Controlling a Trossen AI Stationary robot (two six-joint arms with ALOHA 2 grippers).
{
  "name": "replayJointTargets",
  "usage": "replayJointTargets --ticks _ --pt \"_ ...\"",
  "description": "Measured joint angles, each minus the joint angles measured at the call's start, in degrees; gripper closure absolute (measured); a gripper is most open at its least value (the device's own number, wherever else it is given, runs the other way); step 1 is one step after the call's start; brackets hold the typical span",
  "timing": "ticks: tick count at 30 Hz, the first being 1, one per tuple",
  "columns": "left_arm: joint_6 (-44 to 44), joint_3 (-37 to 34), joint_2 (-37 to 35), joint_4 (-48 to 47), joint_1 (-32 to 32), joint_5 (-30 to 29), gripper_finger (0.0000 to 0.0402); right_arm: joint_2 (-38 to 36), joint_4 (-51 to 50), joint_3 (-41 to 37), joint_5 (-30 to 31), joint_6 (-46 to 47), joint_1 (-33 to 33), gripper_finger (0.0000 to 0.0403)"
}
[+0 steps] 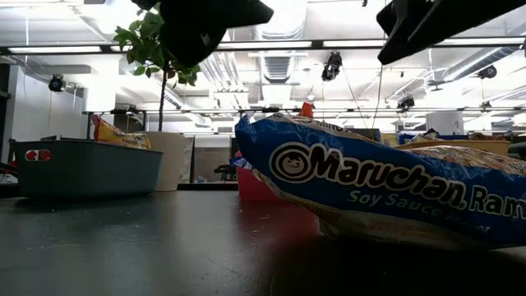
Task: Sort Maruchan noodles
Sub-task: Put the blue noodle pack into the yellow bin
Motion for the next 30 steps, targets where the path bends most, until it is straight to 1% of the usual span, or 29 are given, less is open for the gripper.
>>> replayJointTargets --ticks 2,5,7,11,15,17,20,24,27,30 --pt "-2.11 0.08 0.43 0.02 -0.24 0.0 0.0306 0.39 1.57 0.0 -2.0 -1.32 0.0 0.0218" --pt "-4.21 0.08 0.82 0.19 -0.84 -0.03 0.0306 1.35 4.31 0.0 -2.99 -3.25 0.0 0.0218" --pt "-5.26 0.1 0.97 0.43 -1.35 -0.38 0.0306 1.79 6.02 0.0 -4.74 -4.64 0.0 0.0218" --pt "-6.77 0.15 0.98 1.24 -2.52 -2.76 0.0306 3.04 10.5 0.0 -9.59 -5.7 -0.59 0.0218" --pt "-5.92 0.19 0.99 1.88 -4.21 -4.63 0.0306 5.45 16.55 0.02 -14.95 -5.03 -0.9 0.0218" --pt "-5.78 0.19 1.07 2.01 -5.0 -6.97 0.0306 7.11 19.3 0.02 -17.24 -5.07 -0.88 0.0218" --pt "-5.74 0.19 1.13 1.99 -5.75 -9.82 0.0306 9.5 20.65 0.48 -17.71 -4.86 -0.83 0.0218" --pt "-5.72 0.19 1.13 2.15 -7.24 -13.68 0.0306 13.25 20.25 3.36 -18.29 -1.51 -0.65 0.0219" --pt "-5.7 0.19 1.44 2.57 -8.69 -19.4 0.0306 16.08 19.55 5.62 -20.15 -0.45 0.77 0.022" --pt "-5.64 0.15 2.72 3.59 -10.31 -26.54 0.0306 19.05 16.86 8.22 -20.36 0.4 2.31 0.022"
